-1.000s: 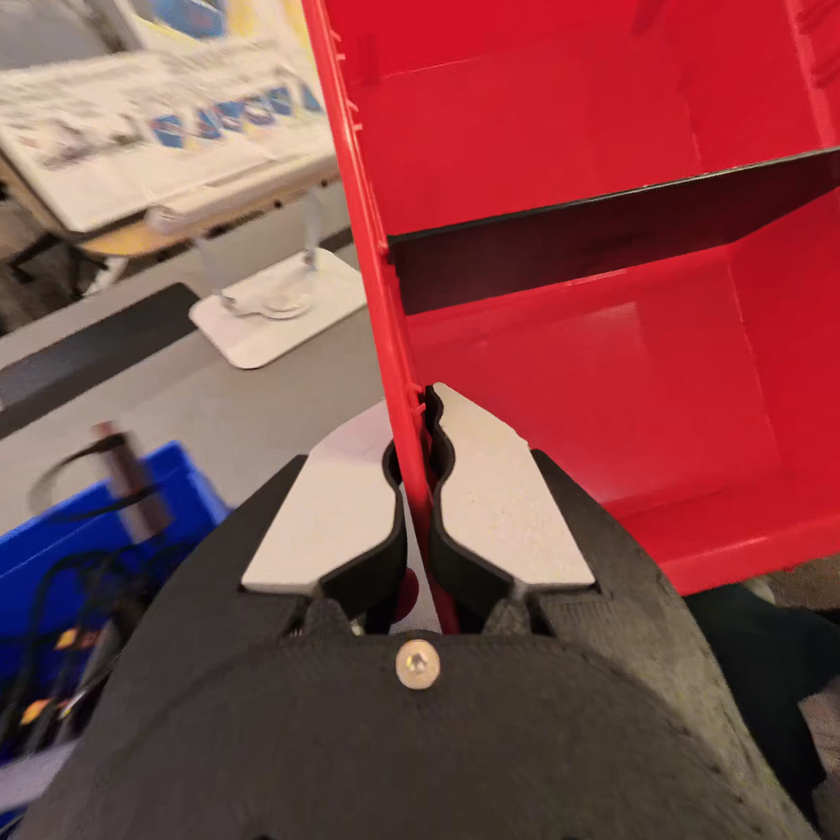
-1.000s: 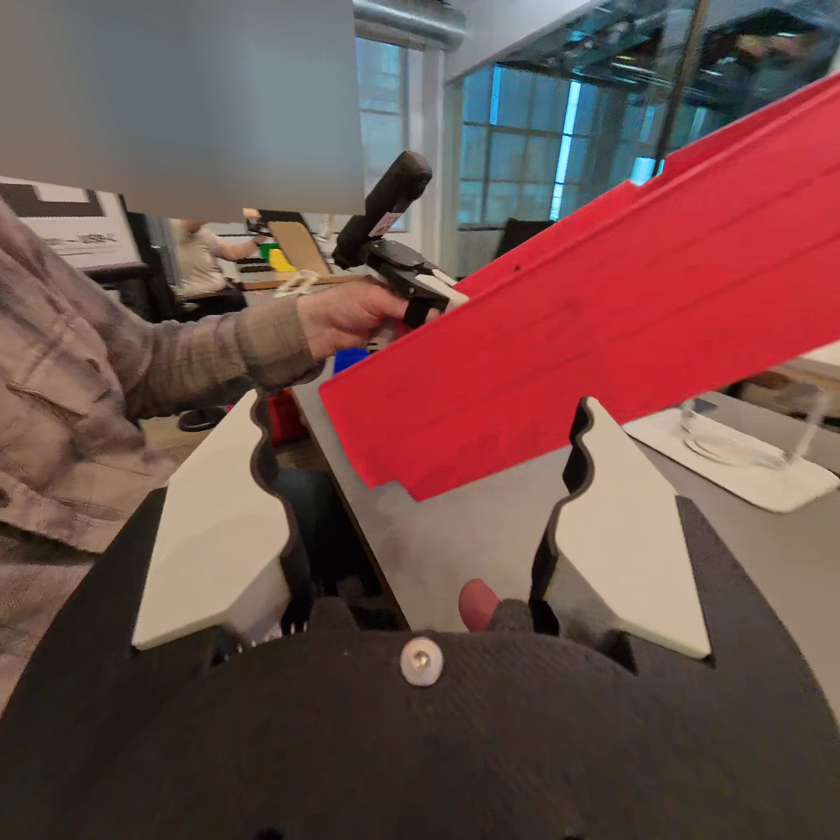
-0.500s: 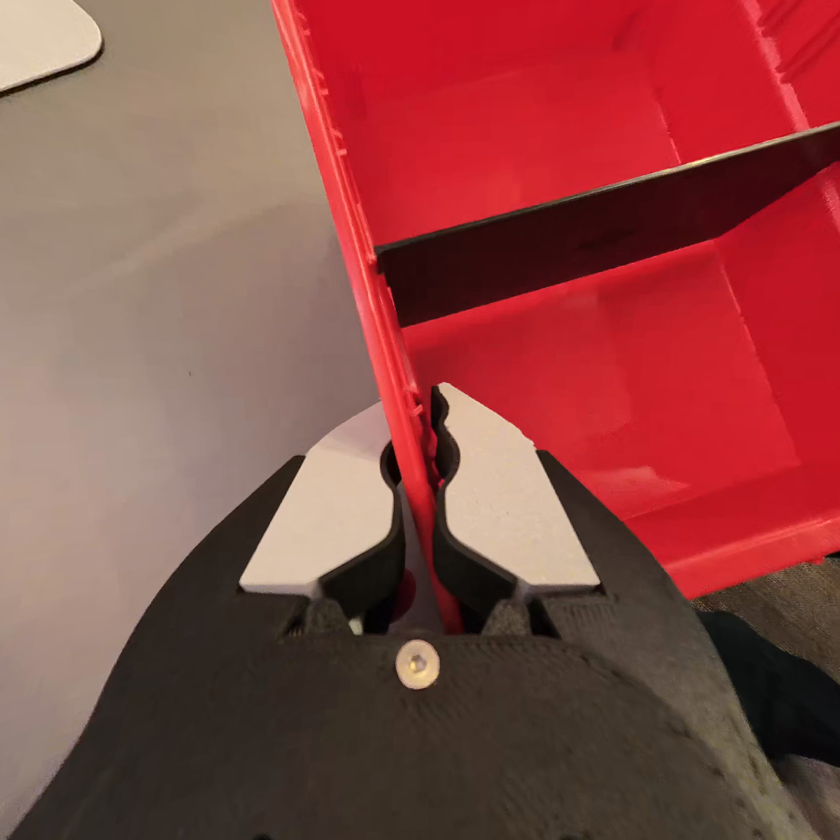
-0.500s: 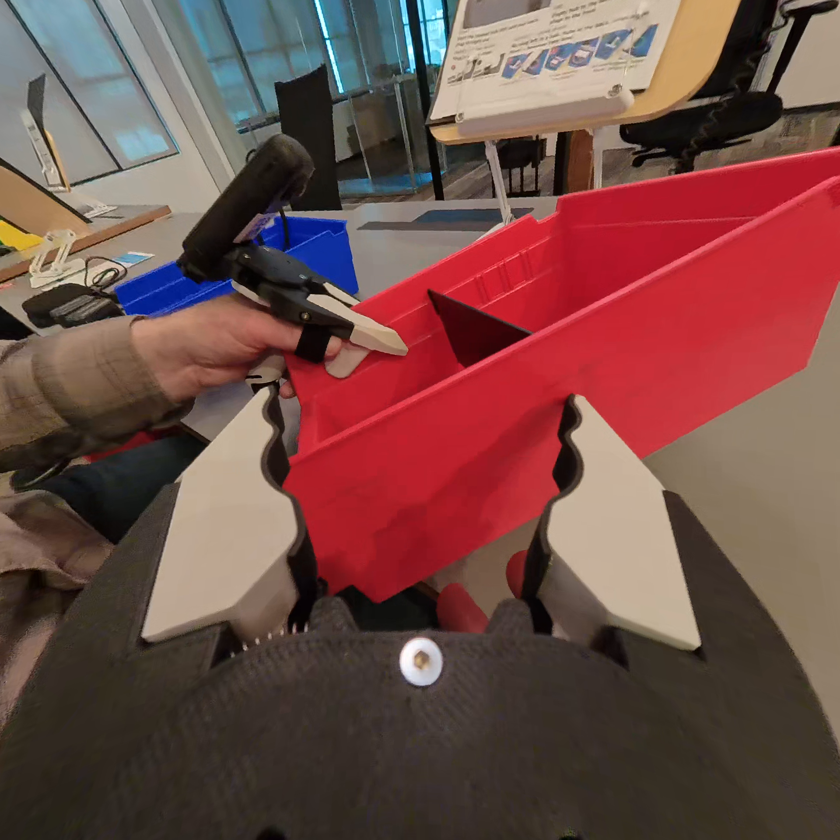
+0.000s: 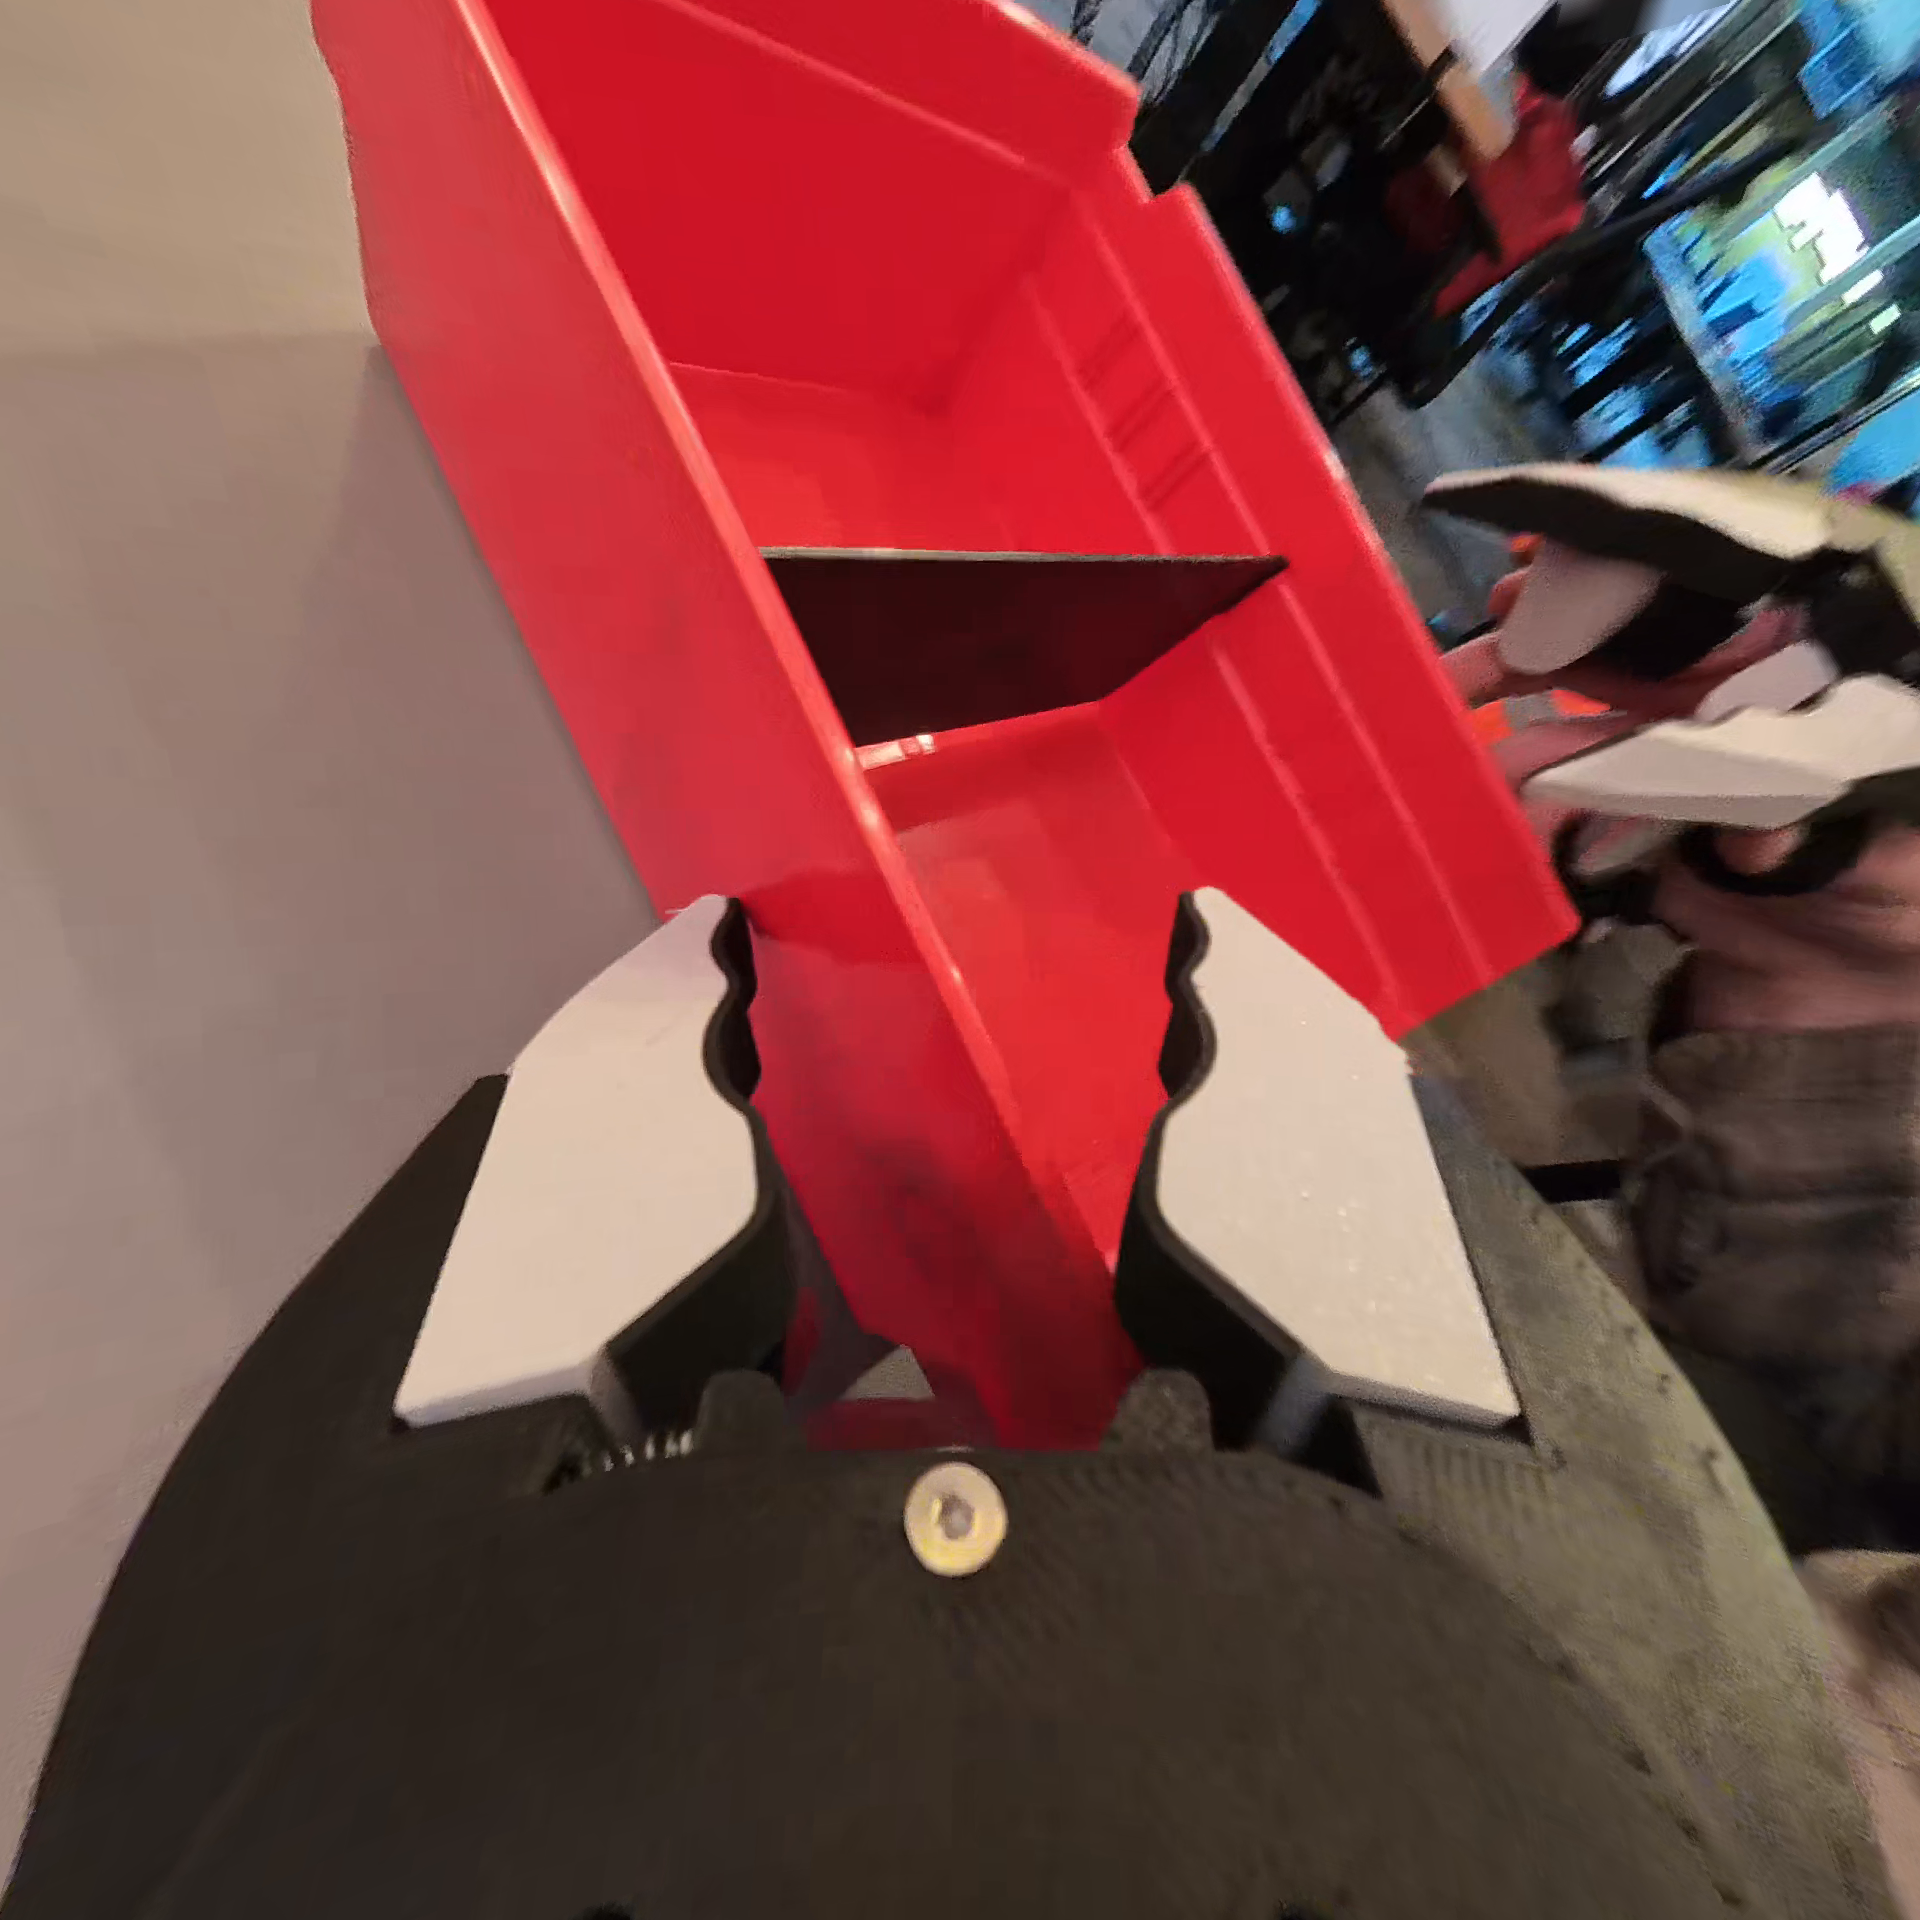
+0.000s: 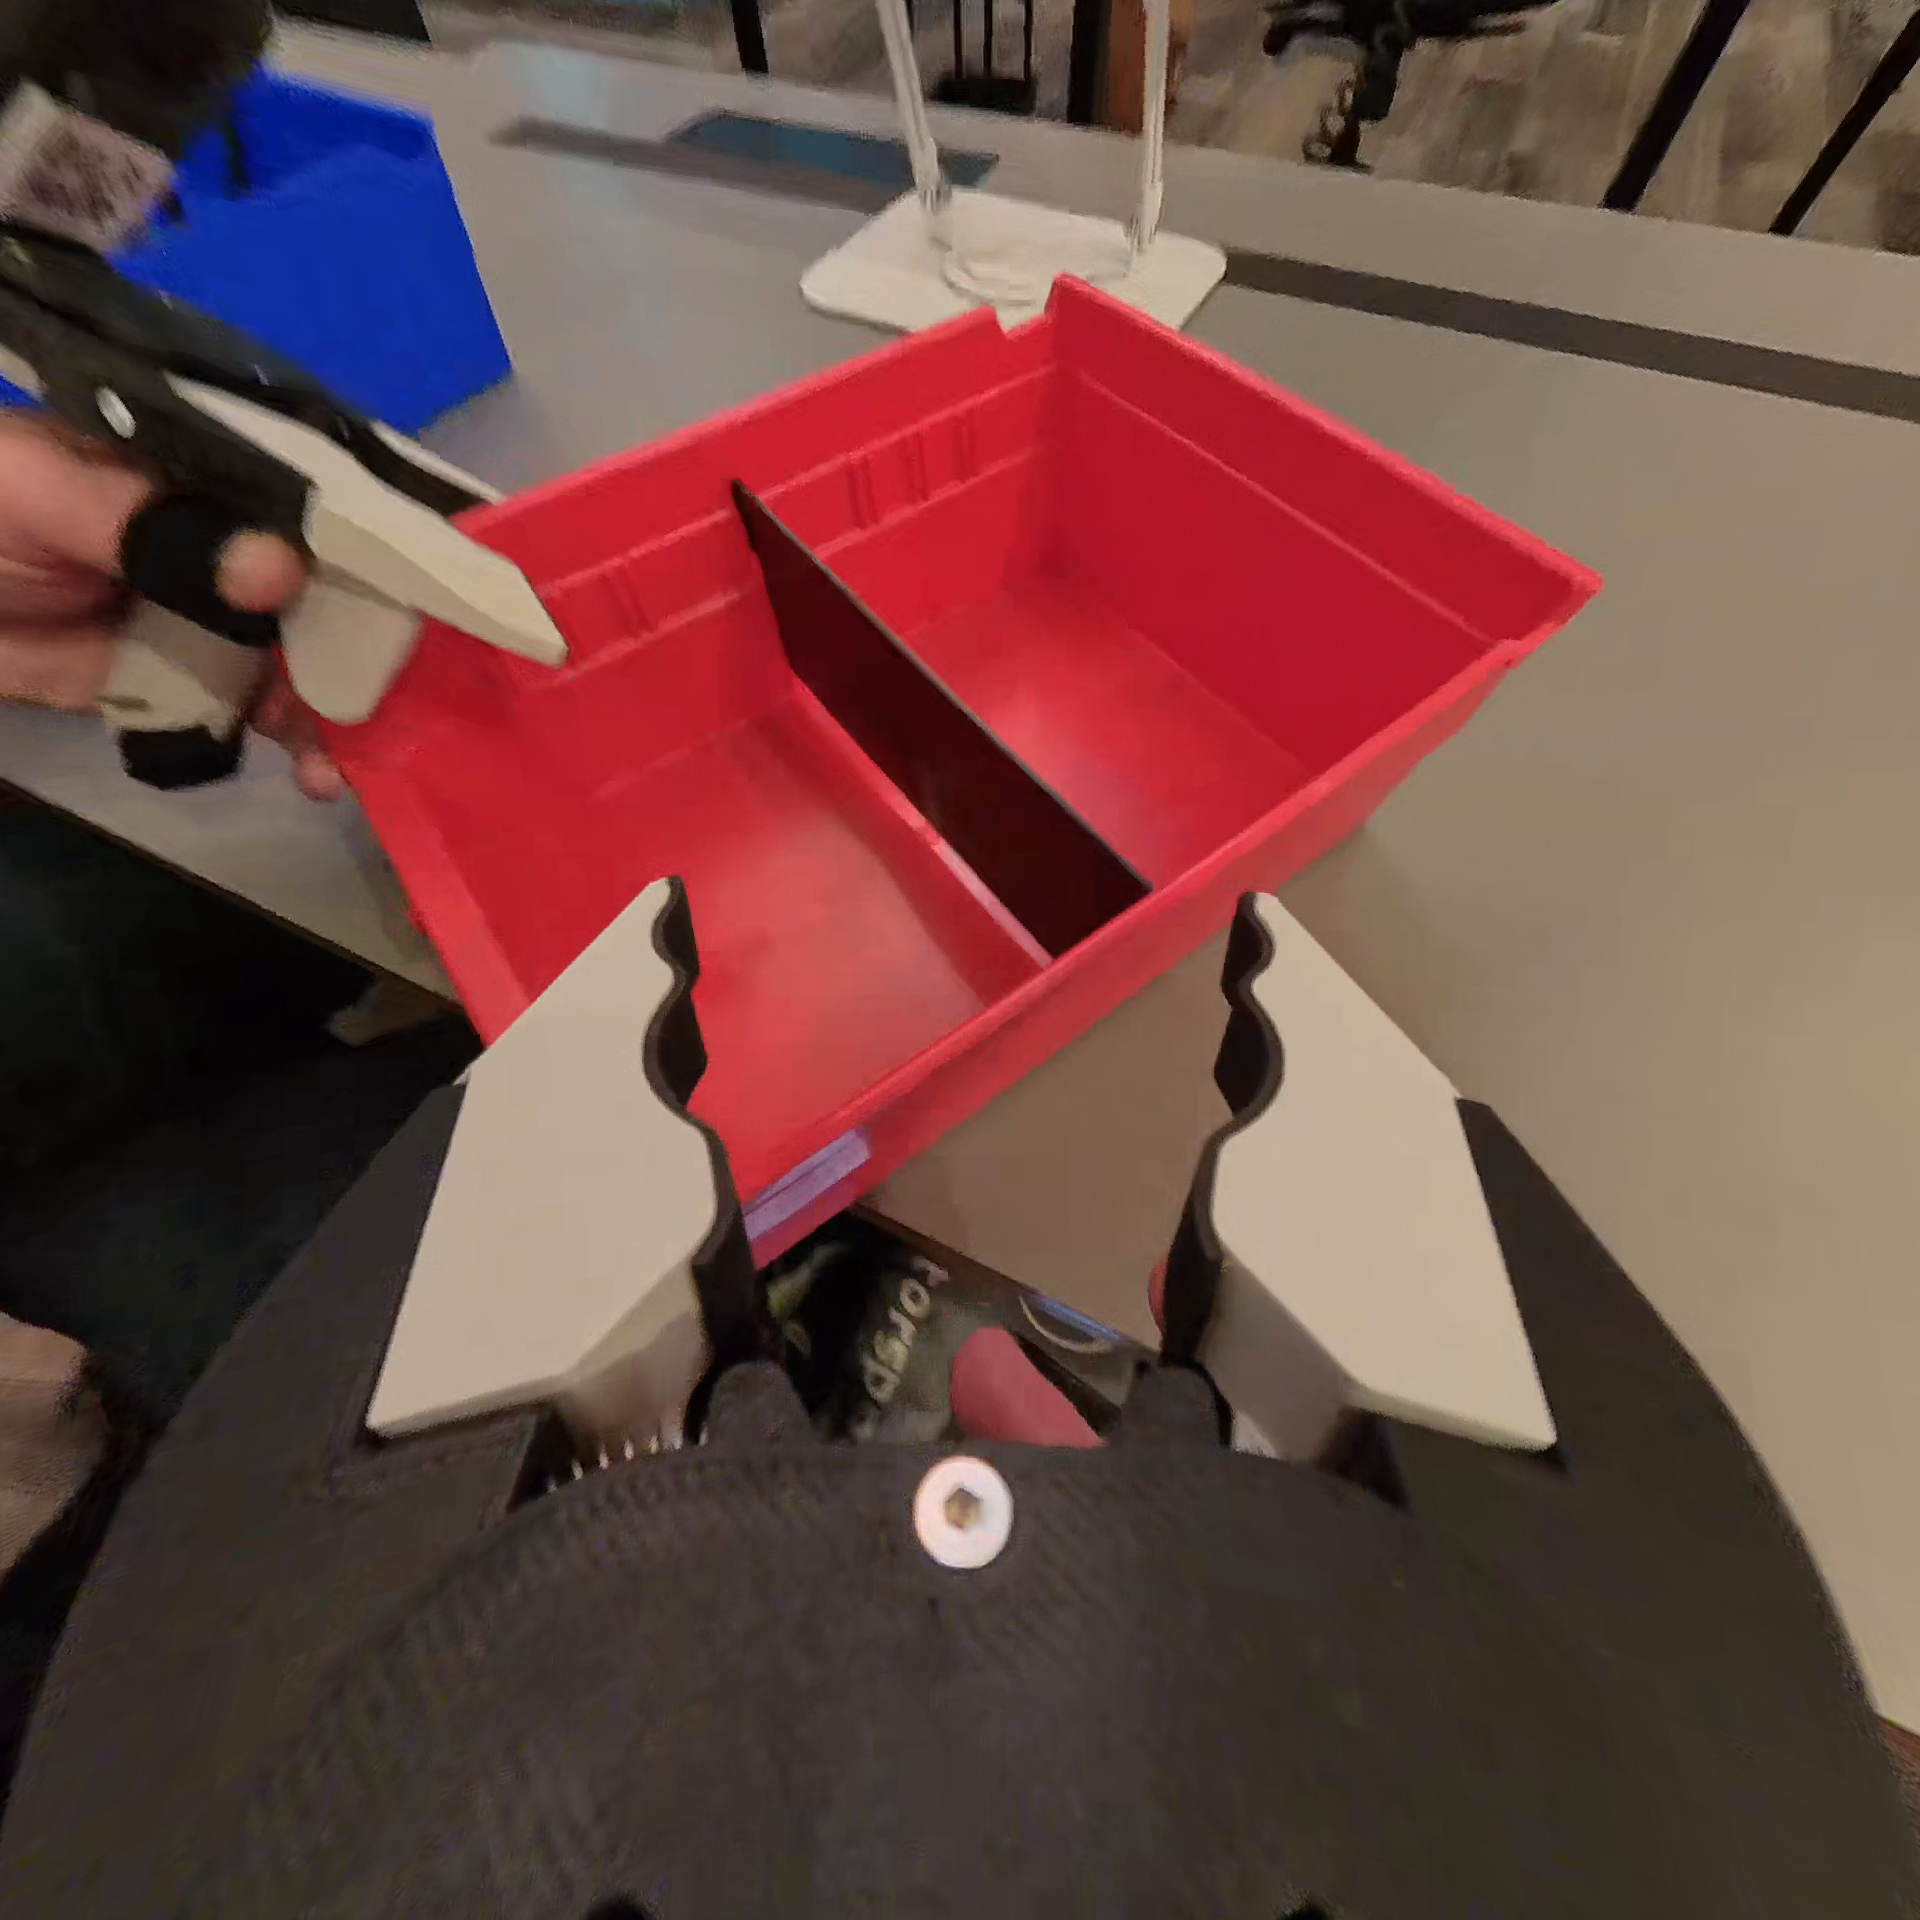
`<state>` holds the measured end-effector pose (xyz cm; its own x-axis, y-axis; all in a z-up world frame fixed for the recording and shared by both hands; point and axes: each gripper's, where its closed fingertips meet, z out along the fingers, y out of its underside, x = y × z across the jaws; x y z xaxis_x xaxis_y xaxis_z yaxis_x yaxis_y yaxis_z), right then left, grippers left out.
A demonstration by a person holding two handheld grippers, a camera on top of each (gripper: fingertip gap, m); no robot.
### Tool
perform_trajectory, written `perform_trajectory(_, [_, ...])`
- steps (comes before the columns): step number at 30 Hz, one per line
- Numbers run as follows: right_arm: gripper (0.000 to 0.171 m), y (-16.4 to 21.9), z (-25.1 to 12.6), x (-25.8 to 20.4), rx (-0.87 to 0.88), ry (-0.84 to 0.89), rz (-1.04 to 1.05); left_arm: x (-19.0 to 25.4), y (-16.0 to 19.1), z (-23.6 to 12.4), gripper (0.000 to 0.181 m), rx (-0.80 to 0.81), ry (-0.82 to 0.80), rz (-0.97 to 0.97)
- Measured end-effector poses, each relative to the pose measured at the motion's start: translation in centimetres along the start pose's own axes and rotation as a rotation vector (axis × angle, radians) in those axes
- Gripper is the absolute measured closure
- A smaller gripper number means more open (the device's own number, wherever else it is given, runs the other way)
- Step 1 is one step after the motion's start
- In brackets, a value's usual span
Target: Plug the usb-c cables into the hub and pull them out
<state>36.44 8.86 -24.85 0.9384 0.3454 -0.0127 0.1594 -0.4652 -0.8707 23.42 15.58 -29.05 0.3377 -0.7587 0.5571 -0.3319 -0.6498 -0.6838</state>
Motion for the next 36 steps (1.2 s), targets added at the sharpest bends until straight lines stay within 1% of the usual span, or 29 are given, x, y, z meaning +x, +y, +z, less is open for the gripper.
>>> perform_trajectory(1, [0.071,0.5,0.1,-0.1,-0.037,0.014,-0.028,0.3,0.0,-0.1,0.104,0.012,0.025,-0.025])
perform_trajectory(3, [0.076,0.8,0.0,0.6,-0.055,0.069,-0.055,0.5,0.1,-0.3,0.102,0.021,0.038,-0.025])
perform_trajectory(5, [0.092,1.7,0.1,1.9,-0.108,0.147,-0.102,0.8,0.2,-0.9,0.106,0.025,0.043,-0.021])
perform_trajectory(8, [0.095,1.5,0.2,2.0,-0.112,0.161,-0.119,1.8,-0.7,-2.5,0.111,0.070,0.053,0.018])
perform_trajectory(11, [0.094,-0.2,-0.3,1.5,-0.060,0.198,-0.166,2.9,-1.8,-4.8,0.112,0.101,0.058,0.081])
perform_trajectory(13, [0.087,-0.7,-0.7,1.1,-0.057,0.214,-0.203,3.2,-3.0,-7.2,0.115,0.148,0.031,0.138])
perform_trajectory(14, [0.080,-0.8,-0.8,0.6,-0.059,0.194,-0.205,3.3,-3.5,-8.6,0.116,0.163,0.011,0.173])
perform_trajectory(16, [0.066,-0.7,-0.8,-1.3,-0.057,0.091,-0.171,2.6,-4.3,-11.8,0.117,0.195,-0.076,0.238])
perform_trajectory(17, [0.064,-0.5,-0.8,-1.9,-0.060,0.071,-0.165,1.9,-4.6,-13.7,0.117,0.209,-0.137,0.270])
perform_trajectory(19, [0.065,0.4,-0.2,-1.7,-0.087,0.113,-0.185,-0.3,-5.0,-17.7,0.116,0.231,-0.283,0.310])
perform_trajectory(21, [0.064,1.9,0.7,-1.3,-0.134,0.147,-0.194,-3.6,-4.9,-22.2,0.114,0.250,-0.466,0.327])
perform_trajectory(23, [0.073,2.9,1.6,-1.2,-0.161,0.166,-0.201,-7.6,-4.1,-27.1,0.112,0.245,-0.673,0.328])
perform_trajectory(25, [0.073,3.4,2.2,-0.4,-0.185,0.234,-0.247,-11.4,-2.4,-31.8,0.109,0.209,-0.861,0.313])
perform_trajectory(26, [0.076,3.5,2.4,0.2,-0.189,0.271,-0.267,-13.3,-1.2,-34.0,0.106,0.172,-0.947,0.303])
perform_trajectory(28, [0.091,3.2,2.4,1.4,-0.182,0.326,-0.280,-16.9,1.7,-37.6,0.099,0.076,-1.091,0.269])
perform_trajectory(30, [0.103,3.0,2.5,2.6,-0.179,0.359,-0.284,-19.8,4.1,-40.8,0.098,0.003,-1.220,0.253])
perform_trajectory(31, [0.108,2.9,2.5,3.1,-0.179,0.373,-0.288,-21.0,5.2,-42.0,0.098,-0.015,-1.258,0.235])
perform_trajectory(33, [0.117,2.8,2.6,4.0,-0.170,0.400,-0.298,-22.9,7.5,-42.6,0.103,-0.052,-1.238,0.151])
perform_trajectory(35, [0.126,2.6,2.6,5.0,-0.165,0.432,-0.313,-24.3,9.3,-42.4,0.114,-0.088,-1.193,0.086])
perform_trajectory(36, [0.130,2.5,2.7,5.4,-0.158,0.443,-0.315,-24.7,10.1,-42.2,0.122,-0.115,-1.178,0.071])
